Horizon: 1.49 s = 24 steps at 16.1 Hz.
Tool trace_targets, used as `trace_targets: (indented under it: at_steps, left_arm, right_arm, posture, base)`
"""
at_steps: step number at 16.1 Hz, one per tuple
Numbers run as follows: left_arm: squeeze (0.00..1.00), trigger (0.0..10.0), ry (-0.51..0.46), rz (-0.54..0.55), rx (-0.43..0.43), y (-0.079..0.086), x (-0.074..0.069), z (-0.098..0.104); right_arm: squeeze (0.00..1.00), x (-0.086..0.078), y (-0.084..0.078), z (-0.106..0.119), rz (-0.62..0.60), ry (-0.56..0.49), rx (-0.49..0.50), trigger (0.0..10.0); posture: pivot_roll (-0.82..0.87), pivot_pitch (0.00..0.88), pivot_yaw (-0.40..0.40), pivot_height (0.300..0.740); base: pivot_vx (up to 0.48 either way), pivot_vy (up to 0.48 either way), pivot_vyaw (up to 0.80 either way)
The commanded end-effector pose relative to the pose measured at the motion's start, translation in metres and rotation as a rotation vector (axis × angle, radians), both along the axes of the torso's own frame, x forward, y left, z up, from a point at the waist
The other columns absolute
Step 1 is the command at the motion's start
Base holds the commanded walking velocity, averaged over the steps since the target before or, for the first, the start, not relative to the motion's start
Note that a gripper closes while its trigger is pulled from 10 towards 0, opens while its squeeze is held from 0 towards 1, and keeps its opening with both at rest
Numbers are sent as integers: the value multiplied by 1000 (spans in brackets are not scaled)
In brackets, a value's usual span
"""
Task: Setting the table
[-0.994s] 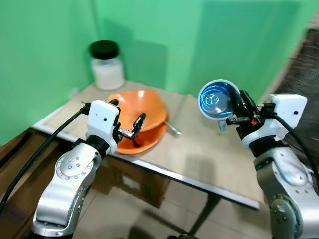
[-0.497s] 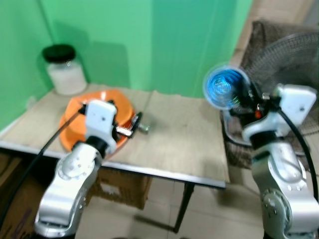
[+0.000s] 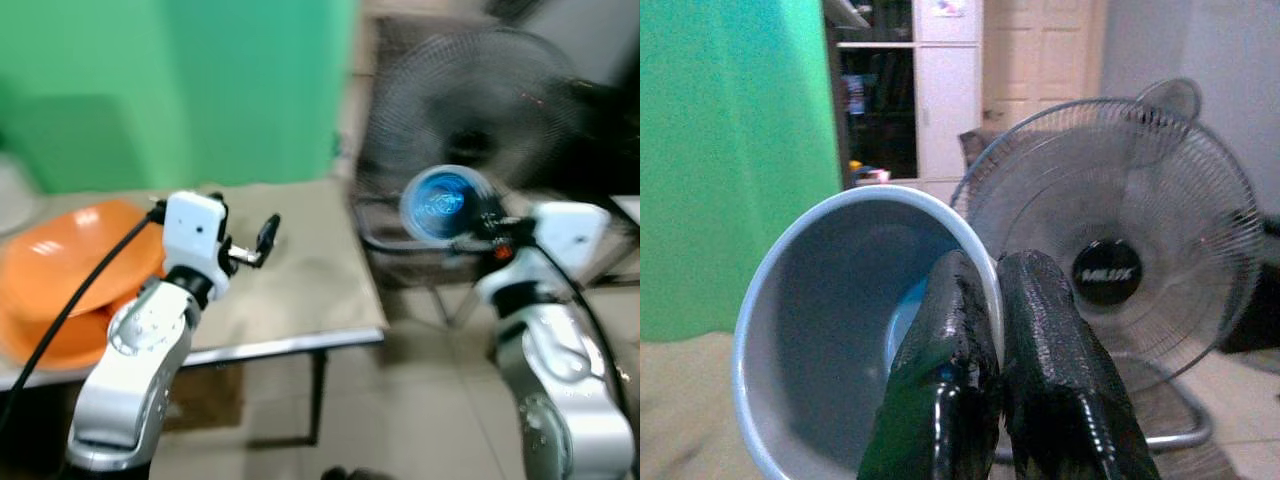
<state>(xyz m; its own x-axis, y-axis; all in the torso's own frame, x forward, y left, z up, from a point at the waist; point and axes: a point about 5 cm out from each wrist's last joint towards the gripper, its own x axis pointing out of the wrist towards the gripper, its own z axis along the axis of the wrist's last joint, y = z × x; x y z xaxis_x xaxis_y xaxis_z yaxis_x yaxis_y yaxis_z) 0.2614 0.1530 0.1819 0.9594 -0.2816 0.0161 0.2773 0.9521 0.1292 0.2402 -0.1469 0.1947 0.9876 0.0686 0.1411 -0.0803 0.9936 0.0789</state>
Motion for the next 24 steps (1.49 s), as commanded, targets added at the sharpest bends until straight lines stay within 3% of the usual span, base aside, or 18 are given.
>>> trace_targets:
  at_steps: [1, 3, 7, 11, 14, 17, 24]
  left_arm:
    - [0, 10000, 7, 25, -7, 0, 0, -2]
    - [0, 10000, -31, 82, -39, 2, 4, -2]
    - [0, 10000, -65, 128, -45, 6, 6, 0]
    - [0, 10000, -22, 35, 29, 8, 8, -5]
    - [0, 10000, -15, 23, 11, 12, 6, -7]
    - [0, 10000, -32, -1, -43, 5, 7, -4]
    - [0, 10000, -38, -1, -42, 9, 6, -4]
  right_arm:
    - [0, 0, -6, -3, -15, 22, 3, 10000]
    - [0, 1, -11, -6, -39, 36, -48, 10000]
    - [0, -6, -13, -12, -52, 69, 6, 10000]
    - [0, -13, -21, -17, -125, 73, 51, 10000]
    - [0, -18, -24, -22, -107, 111, 43, 10000]
    - [0, -20, -26, -21, -115, 121, 10, 10000]
    - [0, -18, -32, -23, -162, 140, -11, 10000]
  posture:
    - [47, 0, -46, 740]
    - [48, 0, -43, 740]
    - [45, 0, -32, 740]
    - [31, 0, 6, 740]
    - [20, 0, 14, 740]
    - [16, 0, 8, 740]
    - [19, 0, -14, 740]
  base:
    - [0, 0, -800]
    - [0, 0, -800]
    - [0, 0, -800]
    - [0, 0, -800]
    - [0, 0, -800]
    - [0, 0, -800]
    - [264, 0, -800]
